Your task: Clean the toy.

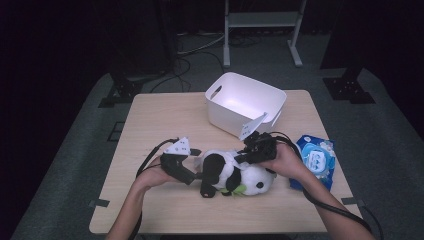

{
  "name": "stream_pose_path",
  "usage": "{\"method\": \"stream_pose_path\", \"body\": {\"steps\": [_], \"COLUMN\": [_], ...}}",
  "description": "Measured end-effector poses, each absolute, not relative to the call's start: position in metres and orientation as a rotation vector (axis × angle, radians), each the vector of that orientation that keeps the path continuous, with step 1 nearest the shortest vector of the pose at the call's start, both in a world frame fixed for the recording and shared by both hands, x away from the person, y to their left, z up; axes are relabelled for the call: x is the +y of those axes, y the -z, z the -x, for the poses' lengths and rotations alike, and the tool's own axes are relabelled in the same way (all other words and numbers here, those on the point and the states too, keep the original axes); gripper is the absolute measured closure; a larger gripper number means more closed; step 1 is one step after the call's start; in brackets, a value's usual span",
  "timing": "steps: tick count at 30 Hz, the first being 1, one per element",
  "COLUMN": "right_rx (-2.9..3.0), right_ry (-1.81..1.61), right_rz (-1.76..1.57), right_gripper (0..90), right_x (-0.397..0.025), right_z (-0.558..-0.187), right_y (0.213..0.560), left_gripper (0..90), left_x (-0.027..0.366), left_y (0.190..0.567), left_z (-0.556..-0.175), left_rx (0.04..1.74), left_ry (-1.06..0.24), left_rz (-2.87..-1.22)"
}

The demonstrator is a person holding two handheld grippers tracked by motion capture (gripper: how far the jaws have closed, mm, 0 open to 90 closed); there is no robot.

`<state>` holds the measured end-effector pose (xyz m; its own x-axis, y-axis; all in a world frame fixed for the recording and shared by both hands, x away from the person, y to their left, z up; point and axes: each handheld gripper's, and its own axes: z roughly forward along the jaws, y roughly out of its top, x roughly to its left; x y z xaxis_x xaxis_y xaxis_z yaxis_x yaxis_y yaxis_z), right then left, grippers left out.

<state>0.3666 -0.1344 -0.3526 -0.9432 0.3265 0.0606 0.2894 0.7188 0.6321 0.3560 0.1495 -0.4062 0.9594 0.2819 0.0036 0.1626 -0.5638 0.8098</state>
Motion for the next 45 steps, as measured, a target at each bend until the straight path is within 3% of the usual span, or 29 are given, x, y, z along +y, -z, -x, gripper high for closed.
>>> {"method": "stream_pose_path", "body": {"steps": [8, 16, 24, 32, 34, 38, 40, 45], "right_rx": [2.808, 2.786, 2.724, 2.600, 2.547, 2.511, 2.497, 2.487], "right_ry": [-1.100, -1.101, -1.137, -1.119, -1.092, -1.051, -0.984, -0.915], "right_rz": [-0.583, -0.627, -0.640, -0.816, -0.951, -1.097, -1.219, -1.296], "right_gripper": [81.7, 81.5, 81.2, 81.2, 81.2, 81.1, 72.6, 62.3], "right_x": [-0.155, -0.160, -0.166, -0.237, -0.275, -0.308, -0.331, -0.344], "right_z": [-0.369, -0.373, -0.371, -0.365, -0.365, -0.366, -0.368, -0.368], "right_y": [0.347, 0.355, 0.340, 0.328, 0.337, 0.352, 0.371, 0.387], "left_gripper": [14.2, 14.2, 14.3, 14.2, 14.2, 14.2, 14.2, 14.1], "left_x": [0.142, 0.132, 0.131, 0.131, 0.130, 0.130, 0.129, 0.129], "left_y": [0.408, 0.396, 0.398, 0.399, 0.398, 0.397, 0.397, 0.397], "left_z": [-0.359, -0.347, -0.353, -0.354, -0.354, -0.354, -0.354, -0.355], "left_rx": [0.276, 0.133, 0.155, 0.179, 0.182, 0.167, 0.171, 0.172], "left_ry": [-0.162, -0.226, -0.197, -0.190, -0.192, -0.198, -0.195, -0.192], "left_rz": [-2.174, -2.185, -2.188, -2.190, -2.192, -2.207, -2.206, -2.205]}}
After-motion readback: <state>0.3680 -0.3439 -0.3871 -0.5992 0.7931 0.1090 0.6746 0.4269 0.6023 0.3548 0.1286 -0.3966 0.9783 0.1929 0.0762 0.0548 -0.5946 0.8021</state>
